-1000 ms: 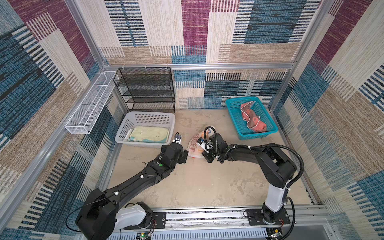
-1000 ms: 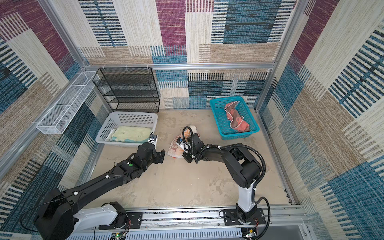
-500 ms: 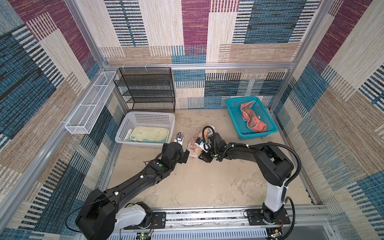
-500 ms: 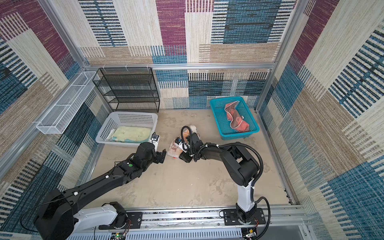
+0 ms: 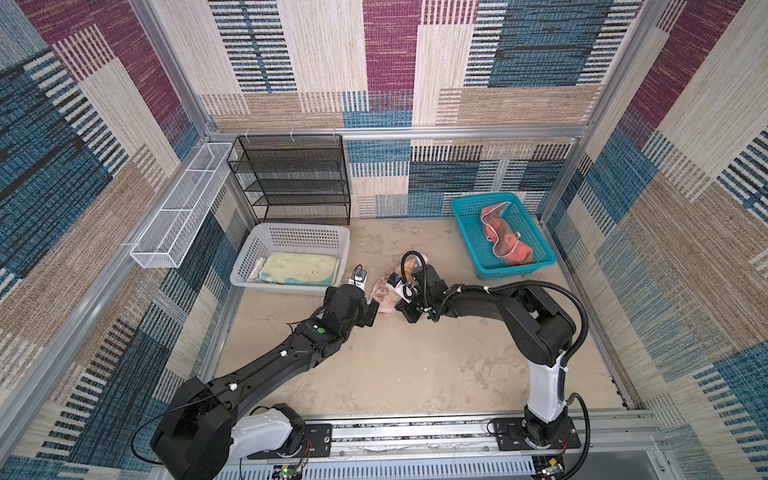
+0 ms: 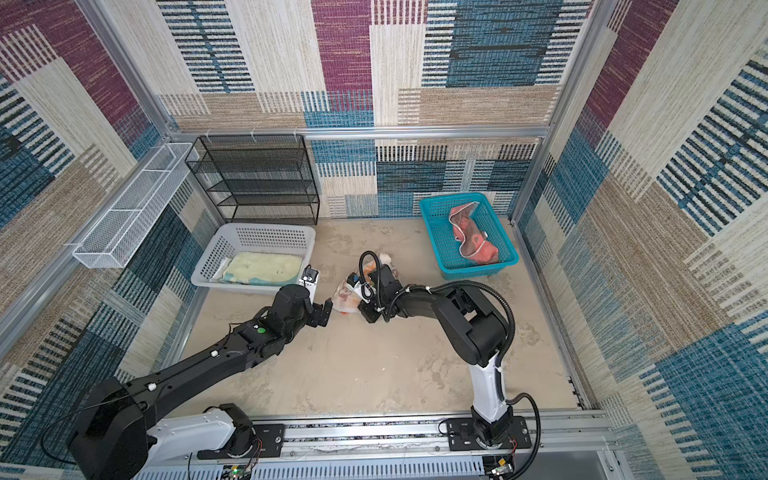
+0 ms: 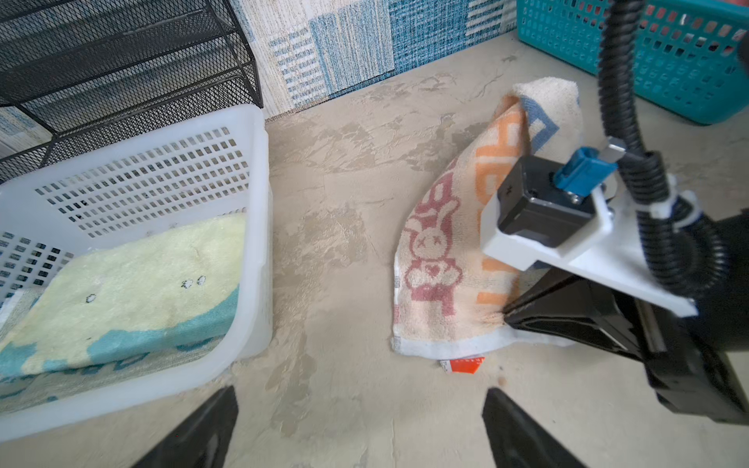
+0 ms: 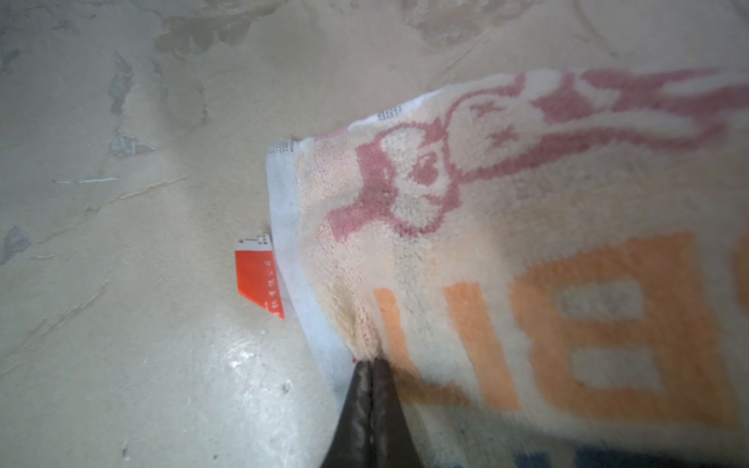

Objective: Fold and stack the towels
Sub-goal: 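Pull the towel edge toward the left gripper and grasp its corner with the left gripper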

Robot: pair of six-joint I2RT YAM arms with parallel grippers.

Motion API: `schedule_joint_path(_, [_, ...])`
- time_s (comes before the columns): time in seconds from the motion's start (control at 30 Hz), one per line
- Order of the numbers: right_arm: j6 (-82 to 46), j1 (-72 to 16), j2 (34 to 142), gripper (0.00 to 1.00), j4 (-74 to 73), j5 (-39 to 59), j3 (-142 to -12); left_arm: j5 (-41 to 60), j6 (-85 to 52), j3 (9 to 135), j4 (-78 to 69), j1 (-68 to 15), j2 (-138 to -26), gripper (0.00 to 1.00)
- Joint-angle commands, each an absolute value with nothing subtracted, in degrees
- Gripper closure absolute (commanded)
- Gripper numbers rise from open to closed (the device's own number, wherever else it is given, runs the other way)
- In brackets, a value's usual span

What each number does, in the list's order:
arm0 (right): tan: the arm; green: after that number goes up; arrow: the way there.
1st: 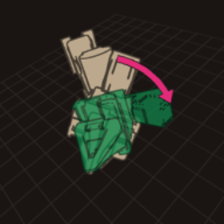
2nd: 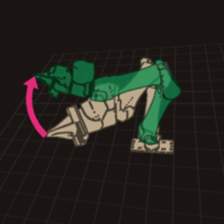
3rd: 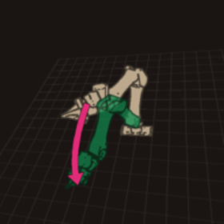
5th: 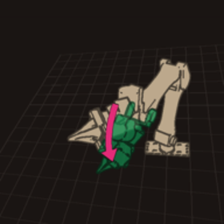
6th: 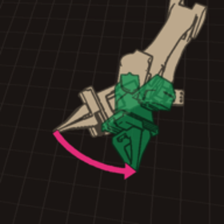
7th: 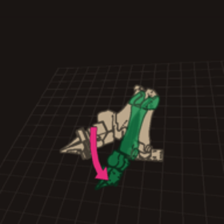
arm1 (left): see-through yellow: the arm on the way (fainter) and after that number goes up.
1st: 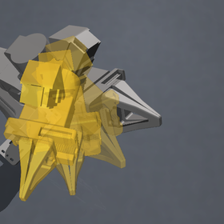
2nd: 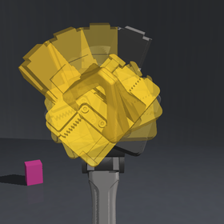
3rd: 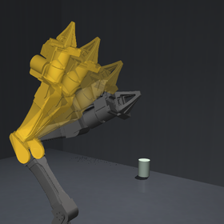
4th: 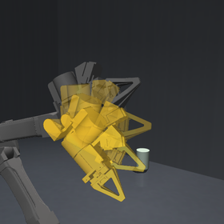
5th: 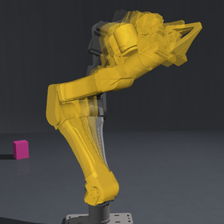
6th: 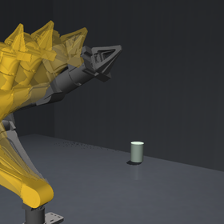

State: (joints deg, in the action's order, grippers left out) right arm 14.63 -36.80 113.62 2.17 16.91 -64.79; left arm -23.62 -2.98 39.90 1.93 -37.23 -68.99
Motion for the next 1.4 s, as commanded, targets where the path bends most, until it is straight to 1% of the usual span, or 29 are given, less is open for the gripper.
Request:
schedule_joint_path(0.0, [14.4, -36.9, 114.3, 1.0, 6.5, 15.9, -64.7, -24.0, -2.0, 39.6, 0.7, -37.2, -69.1, 0.01])
schedule_joint_path(0.13, [14.0, -36.8, 112.4, 1.0, 5.9, 16.9, -64.2, -23.9, -1.5, 39.4, 0.3, -37.2, -69.0, 0.01])
schedule_joint_path(0.27, [12.7, -35.6, 108.2, 1.0, 6.7, 19.2, -64.9, -22.4, 0.4, 39.8, 0.4, -37.2, -69.1, 0.01])
schedule_joint_path(0.5, [10.3, -30.6, 103.1, 1.0, 11.0, 27.0, -68.1, -19.1, 6.8, 42.4, 1.2, -37.5, -71.6, 0.01])
schedule_joint_path(0.6, [9.1, -28.4, 101.9, 1.0, 11.7, 31.5, -68.5, -18.7, 11.0, 41.4, -2.7, -38.5, -72.7, 0.01])
schedule_joint_path(0.67, [9.1, -27.6, 101.2, 1.0, 11.6, 33.6, -68.2, -18.3, 14.1, 39.5, -7.7, -39.1, -73.1, 0.01])
schedule_joint_path(0.77, [9.1, -27.2, 100.6, 1.0, 11.7, 34.9, -67.9, -16.6, 19.3, 37.3, -13.8, -39.6, -73.9, 0.01])
schedule_joint_path(1.03, [9.3, -26.7, 99.3, 1.0, 12.1, 36.5, -67.6, -14.7, 29.4, 37.2, -20.2, -39.6, -80.0, 0.03])
schedule_joint_path(1.13, [9.4, -26.6, 98.4, 1.0, 12.3, 36.9, -67.3, -14.7, 31.3, 38.2, -20.2, -39.6, -82.6, 0.02])
schedule_joint_path(1.37, [9.7, -26.5, 97.2, 1.0, 12.9, 36.9, -66.1, -15.0, 33.4, 38.6, -27.0, -38.9, -86.2, 0.04])
